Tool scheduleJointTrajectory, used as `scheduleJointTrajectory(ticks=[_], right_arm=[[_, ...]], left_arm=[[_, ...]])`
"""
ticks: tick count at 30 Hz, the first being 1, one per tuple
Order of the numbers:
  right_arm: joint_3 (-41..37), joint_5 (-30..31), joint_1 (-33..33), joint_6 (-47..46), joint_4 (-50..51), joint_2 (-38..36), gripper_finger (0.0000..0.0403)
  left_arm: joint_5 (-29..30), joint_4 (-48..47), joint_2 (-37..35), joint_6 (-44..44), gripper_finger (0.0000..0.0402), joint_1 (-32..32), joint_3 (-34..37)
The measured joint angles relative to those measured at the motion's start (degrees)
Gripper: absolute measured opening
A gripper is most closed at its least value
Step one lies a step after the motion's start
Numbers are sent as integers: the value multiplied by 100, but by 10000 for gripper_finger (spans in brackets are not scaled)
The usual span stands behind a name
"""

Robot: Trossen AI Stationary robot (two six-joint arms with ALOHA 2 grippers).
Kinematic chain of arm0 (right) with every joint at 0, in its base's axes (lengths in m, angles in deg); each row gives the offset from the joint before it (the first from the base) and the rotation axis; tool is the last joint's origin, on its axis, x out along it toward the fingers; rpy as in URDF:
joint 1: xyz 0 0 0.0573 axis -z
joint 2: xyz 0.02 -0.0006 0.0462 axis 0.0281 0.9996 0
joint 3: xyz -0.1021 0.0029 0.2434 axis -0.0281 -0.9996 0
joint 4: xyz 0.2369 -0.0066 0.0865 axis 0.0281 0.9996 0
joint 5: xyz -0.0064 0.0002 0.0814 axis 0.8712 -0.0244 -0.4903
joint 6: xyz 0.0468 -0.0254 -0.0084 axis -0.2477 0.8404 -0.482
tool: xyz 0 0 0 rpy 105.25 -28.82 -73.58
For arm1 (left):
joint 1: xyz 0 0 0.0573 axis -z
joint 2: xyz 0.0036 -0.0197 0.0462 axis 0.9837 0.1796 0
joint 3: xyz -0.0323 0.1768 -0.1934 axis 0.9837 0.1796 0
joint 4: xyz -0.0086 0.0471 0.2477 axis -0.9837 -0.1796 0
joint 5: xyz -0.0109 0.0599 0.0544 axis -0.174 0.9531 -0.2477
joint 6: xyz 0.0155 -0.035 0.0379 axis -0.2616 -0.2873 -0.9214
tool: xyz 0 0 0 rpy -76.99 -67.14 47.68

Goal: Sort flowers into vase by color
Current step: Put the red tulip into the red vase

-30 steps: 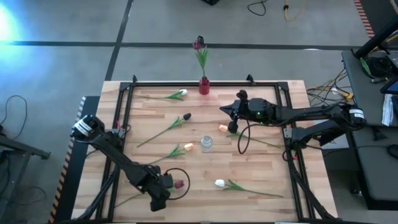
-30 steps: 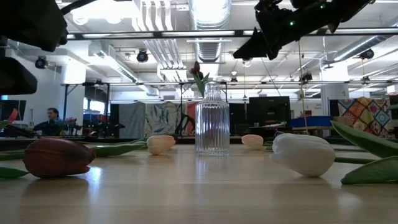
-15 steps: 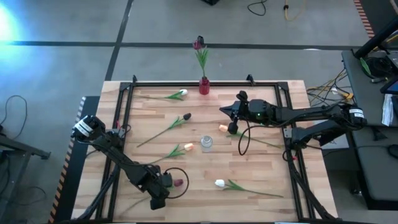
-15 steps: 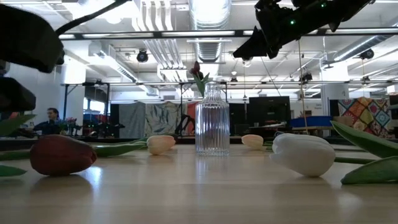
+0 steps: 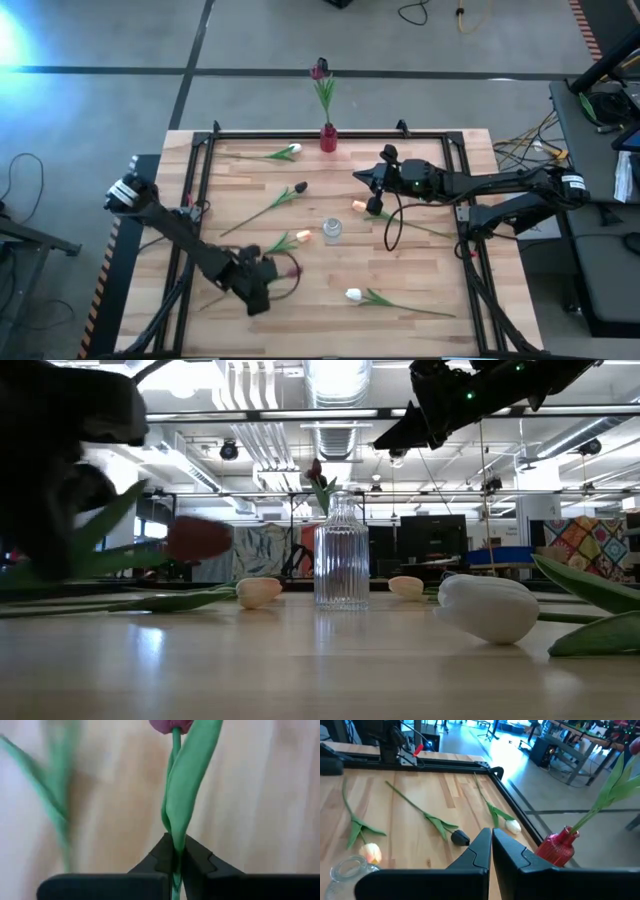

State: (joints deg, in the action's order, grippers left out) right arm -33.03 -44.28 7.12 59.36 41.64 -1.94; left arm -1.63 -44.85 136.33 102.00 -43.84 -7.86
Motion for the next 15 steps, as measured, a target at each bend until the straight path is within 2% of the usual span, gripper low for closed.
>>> scheduleJointTrajectory(ticks=[4, 11, 13, 15], right_arm=[[0, 0, 0, 164, -12, -4, 9], [0, 0, 0, 356, -162, -4, 9], [0, 0, 0, 416, -244, -4, 9], [-2, 0, 2, 457, -329, -4, 9]], left_arm=[[517, 1641, -722, -896, 2, -698, 876], [521, 5746, -1837, -3420, 1, -2518, 2403], [400, 6902, -2006, -4012, 1, -3144, 2757], [-80, 8093, -2054, -4407, 1, -3819, 3025]])
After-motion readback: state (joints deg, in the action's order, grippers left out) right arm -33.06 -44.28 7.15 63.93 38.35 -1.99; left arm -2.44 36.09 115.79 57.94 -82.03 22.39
